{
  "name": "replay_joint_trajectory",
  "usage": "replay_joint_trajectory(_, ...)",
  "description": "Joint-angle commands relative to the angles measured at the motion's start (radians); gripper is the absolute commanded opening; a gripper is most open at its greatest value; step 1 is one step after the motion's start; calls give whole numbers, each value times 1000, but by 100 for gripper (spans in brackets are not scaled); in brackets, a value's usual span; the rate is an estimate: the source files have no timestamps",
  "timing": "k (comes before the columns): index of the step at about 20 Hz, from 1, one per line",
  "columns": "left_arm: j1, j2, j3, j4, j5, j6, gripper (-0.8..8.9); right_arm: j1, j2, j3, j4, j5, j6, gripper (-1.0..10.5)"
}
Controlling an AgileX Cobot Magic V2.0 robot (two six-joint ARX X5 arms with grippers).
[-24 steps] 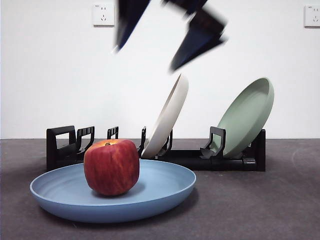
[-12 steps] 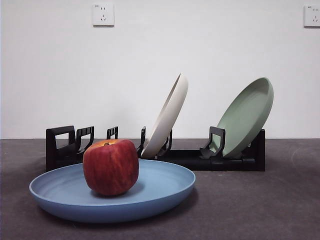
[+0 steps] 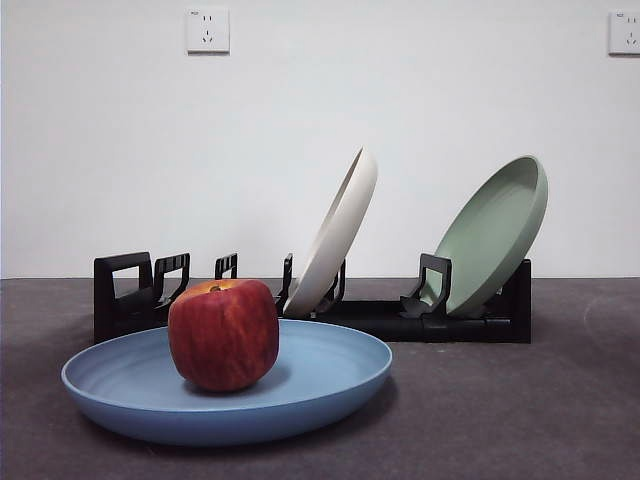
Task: Take the blue plate from the plate rack,put the plate on the table,take the apple from the table,put the apple in the plate
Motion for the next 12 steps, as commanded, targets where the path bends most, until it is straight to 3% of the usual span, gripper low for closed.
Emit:
replay_joint_trajectory(1, -15, -39, -69, 28, -36, 10, -9, 0, -40, -94, 60, -1, 32, -12)
replay_joint_trajectory(7, -44, -269, -430, 274, -122, -47, -9, 1, -184, -417, 316, -1, 144, -12)
replay_joint_trajectory(12, -48, -486, -745, 422, -187, -109, -9, 2, -286, -672, 536, 0, 195, -12)
